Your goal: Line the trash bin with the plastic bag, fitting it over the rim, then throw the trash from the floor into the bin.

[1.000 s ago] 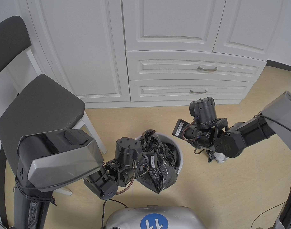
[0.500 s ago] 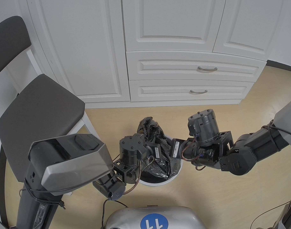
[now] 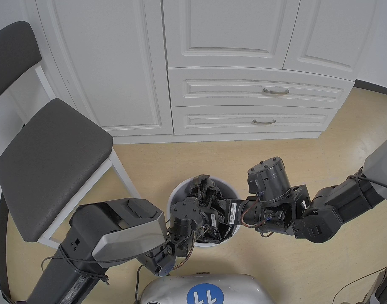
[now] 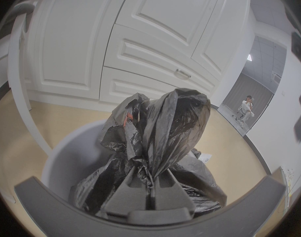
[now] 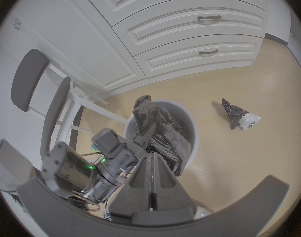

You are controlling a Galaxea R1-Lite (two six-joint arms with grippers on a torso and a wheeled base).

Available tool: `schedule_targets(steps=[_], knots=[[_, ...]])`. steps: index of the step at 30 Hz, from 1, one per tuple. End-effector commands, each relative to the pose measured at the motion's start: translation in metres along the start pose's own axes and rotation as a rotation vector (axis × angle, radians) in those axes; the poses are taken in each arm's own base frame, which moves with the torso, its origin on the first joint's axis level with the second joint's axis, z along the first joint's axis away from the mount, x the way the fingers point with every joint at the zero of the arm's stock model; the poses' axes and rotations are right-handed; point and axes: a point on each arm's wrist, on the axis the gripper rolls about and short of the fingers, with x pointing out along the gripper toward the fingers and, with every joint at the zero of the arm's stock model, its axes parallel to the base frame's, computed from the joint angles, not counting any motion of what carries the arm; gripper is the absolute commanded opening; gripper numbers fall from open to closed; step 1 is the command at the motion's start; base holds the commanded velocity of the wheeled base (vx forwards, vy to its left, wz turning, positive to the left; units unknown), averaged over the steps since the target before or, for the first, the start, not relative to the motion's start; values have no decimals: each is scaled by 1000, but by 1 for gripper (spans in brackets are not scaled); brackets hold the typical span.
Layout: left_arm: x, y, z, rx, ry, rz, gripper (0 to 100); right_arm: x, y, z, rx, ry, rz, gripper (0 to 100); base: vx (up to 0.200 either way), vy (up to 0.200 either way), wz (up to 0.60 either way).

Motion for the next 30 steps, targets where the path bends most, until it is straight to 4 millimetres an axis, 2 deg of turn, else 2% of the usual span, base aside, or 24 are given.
schedule_targets(steps=[1,3,8,11,17,24,30], knots=[[2,7,-20,11,28,12,0,-1,-1,-2,-3,9,3,0,0,0,0],[0,5,-11,13,19,11,0,-1,-1,-2,-3,8,3,0,0,0,0],[-26,3,21,77,35,-14,0,-1,-1,-1,-3,6,4,0,0,0,0],[-37,3,29,141,44,-17,0,0,-1,-3,-4,13,0,0,0,0,0],[-45,3,25,242,58,-13,0,2,-2,-6,-24,23,-5,0,0,0,0],[-45,-5,-7,284,87,-13,0,6,-4,-12,-45,45,-18,0,0,0,0],[-44,-6,-8,307,61,-5,0,3,-4,-12,-46,44,-14,0,0,0,0]])
